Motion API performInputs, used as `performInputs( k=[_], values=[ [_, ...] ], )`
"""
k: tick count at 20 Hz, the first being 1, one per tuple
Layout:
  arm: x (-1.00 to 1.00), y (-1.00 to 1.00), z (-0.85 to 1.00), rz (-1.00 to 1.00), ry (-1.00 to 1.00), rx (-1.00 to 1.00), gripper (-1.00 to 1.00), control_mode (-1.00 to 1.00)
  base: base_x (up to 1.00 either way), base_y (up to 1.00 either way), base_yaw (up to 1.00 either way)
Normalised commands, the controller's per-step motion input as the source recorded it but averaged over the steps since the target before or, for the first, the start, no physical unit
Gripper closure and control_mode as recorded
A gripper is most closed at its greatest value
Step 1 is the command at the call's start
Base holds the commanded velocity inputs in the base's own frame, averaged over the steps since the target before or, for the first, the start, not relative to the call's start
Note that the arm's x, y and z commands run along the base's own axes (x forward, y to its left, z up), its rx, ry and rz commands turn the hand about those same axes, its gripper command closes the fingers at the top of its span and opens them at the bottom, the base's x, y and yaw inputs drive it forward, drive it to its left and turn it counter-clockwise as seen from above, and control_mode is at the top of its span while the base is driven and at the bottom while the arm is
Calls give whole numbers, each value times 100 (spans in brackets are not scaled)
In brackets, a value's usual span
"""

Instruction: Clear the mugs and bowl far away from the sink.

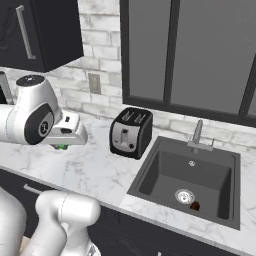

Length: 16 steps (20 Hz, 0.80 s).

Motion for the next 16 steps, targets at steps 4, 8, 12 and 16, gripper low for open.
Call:
performInputs(
  k=[4, 8, 12, 16],
  values=[
    [-44, 0, 25, -4, 0, 0, 100, -100, 0, 0, 0],
    [-26, 0, 16, -4, 0, 0, 100, -100, 0, 0, 0],
    [-17, 0, 10, -3, 1, 0, 100, -100, 0, 0, 0],
    [-17, 0, 5, -1, 1, 0, 100, 100, -11, 2, 0]
  ],
)
